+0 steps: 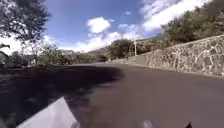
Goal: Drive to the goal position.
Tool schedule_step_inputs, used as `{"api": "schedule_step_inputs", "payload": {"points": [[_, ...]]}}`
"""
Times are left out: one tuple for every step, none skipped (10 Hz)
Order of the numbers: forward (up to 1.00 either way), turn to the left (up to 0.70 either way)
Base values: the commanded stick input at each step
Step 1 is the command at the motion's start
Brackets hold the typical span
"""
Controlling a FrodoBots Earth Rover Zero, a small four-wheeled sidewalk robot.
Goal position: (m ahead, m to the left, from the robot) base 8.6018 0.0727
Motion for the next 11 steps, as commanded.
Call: {"api": "schedule_step_inputs", "payload": {"points": [[0.7,0.0],[0.7,0.0],[0.7,0.0],[0.7,0.0],[0.7,0.0],[0.7,0.0],[0.7,0.0],[0.7,0.0],[0.7,0.0],[0.7,0.0],[0.7,0.0]]}}
